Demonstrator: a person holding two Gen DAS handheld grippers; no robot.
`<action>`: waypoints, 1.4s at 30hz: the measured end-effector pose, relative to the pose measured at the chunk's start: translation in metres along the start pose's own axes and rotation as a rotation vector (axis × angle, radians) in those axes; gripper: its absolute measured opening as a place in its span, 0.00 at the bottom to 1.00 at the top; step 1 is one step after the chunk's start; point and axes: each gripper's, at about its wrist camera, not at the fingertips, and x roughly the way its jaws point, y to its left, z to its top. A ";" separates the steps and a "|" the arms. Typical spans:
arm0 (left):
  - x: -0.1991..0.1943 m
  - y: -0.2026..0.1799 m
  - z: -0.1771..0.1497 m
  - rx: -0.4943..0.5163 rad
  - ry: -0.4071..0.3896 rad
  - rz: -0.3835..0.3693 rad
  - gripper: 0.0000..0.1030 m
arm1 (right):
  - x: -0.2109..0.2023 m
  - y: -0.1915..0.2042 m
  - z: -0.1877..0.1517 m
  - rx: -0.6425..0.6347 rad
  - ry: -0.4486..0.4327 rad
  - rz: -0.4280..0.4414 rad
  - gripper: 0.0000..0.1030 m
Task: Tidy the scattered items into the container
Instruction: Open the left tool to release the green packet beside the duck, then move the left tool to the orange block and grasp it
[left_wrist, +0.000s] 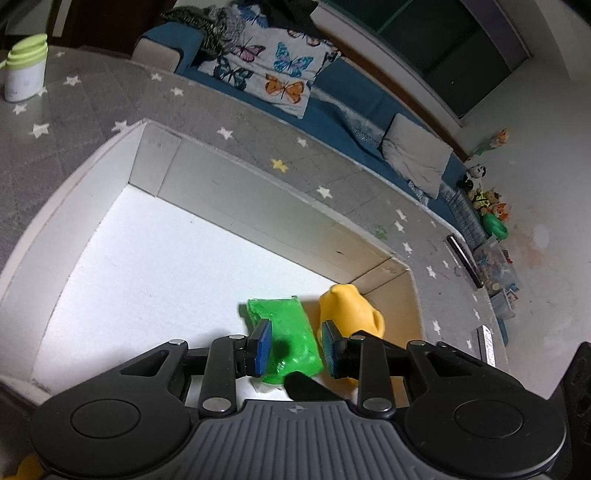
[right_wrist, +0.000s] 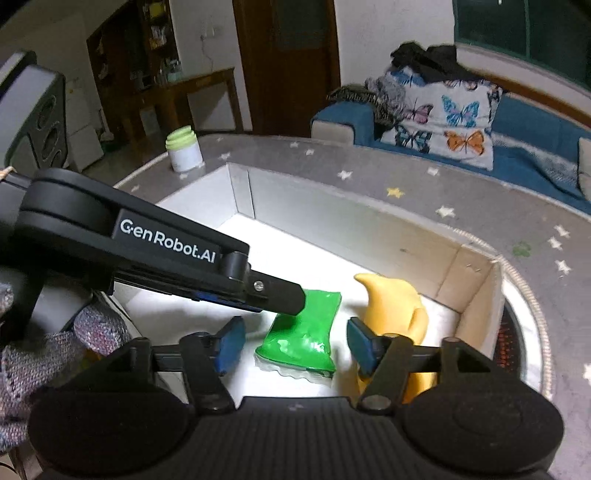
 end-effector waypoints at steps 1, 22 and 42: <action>-0.004 -0.002 -0.002 0.008 -0.007 -0.001 0.31 | -0.007 0.001 -0.001 -0.003 -0.018 -0.007 0.63; -0.085 -0.033 -0.067 0.161 -0.153 0.003 0.32 | -0.116 0.034 -0.064 0.007 -0.272 -0.099 1.00; -0.053 -0.032 -0.113 0.174 -0.022 0.014 0.32 | -0.100 0.032 -0.125 0.069 -0.119 -0.091 1.00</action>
